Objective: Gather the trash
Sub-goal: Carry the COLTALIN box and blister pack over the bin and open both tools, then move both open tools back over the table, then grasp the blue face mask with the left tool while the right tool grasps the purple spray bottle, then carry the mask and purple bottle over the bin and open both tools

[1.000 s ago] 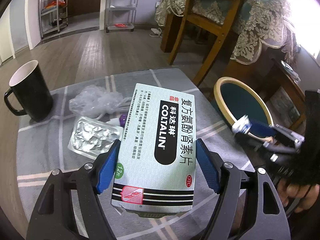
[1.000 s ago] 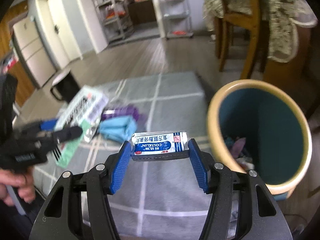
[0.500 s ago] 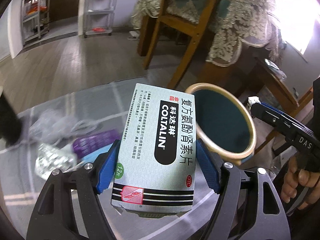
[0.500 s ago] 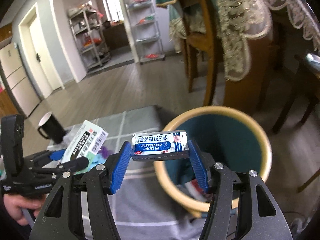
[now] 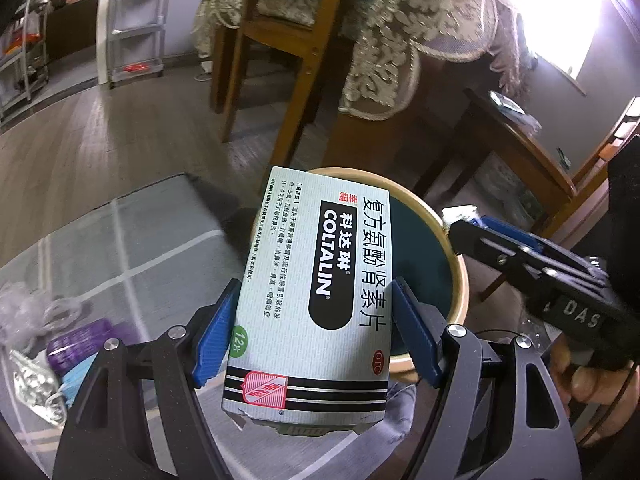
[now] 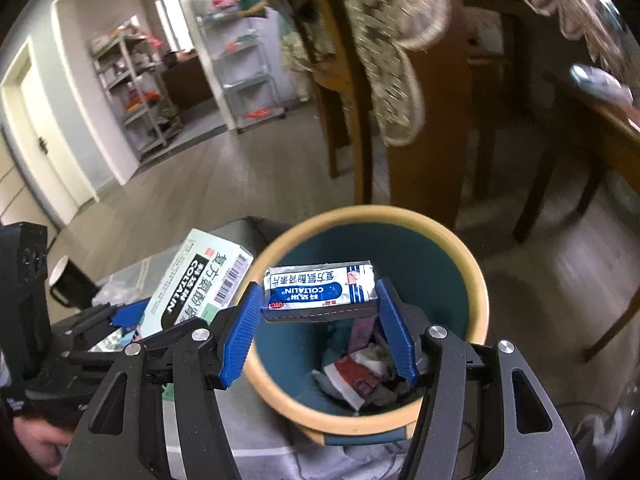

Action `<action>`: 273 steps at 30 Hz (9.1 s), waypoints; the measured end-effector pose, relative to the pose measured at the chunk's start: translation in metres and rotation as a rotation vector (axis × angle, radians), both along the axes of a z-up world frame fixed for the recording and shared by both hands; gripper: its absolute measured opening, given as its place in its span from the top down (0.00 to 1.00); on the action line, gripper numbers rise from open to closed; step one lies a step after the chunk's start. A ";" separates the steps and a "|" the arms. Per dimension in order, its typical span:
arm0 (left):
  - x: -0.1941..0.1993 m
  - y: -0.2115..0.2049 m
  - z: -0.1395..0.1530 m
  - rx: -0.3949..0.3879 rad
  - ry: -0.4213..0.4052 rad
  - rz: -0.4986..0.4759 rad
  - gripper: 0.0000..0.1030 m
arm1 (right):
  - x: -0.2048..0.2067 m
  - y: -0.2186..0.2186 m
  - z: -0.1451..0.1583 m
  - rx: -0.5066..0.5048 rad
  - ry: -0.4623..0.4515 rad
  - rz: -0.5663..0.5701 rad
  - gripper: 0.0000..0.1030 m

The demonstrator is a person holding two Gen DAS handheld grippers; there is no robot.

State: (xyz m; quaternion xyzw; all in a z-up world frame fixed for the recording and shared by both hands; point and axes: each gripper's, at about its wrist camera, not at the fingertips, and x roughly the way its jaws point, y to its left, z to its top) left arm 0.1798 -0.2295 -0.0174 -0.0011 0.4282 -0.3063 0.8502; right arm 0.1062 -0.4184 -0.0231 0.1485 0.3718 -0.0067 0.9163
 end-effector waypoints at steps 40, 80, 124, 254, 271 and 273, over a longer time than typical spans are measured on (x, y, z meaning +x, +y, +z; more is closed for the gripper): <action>0.051 -0.028 -0.022 0.043 0.089 0.023 0.27 | 0.007 -0.040 -0.037 0.176 0.080 -0.161 0.34; -0.020 0.194 -0.022 0.150 0.049 0.274 0.18 | 0.021 0.088 -0.030 0.070 0.073 0.154 0.29; -0.010 0.164 -0.064 0.200 0.063 0.089 0.93 | 0.033 0.145 -0.048 0.073 0.147 0.315 0.28; 0.054 -0.039 -0.043 -0.041 0.175 -0.040 0.87 | 0.009 0.006 -0.034 -0.024 0.082 -0.104 0.67; 0.040 0.027 -0.018 -0.065 0.115 0.036 0.52 | 0.028 0.011 -0.061 0.014 0.159 -0.084 0.67; 0.035 0.045 -0.014 -0.058 0.098 0.053 0.49 | 0.030 0.011 -0.062 0.023 0.170 -0.088 0.66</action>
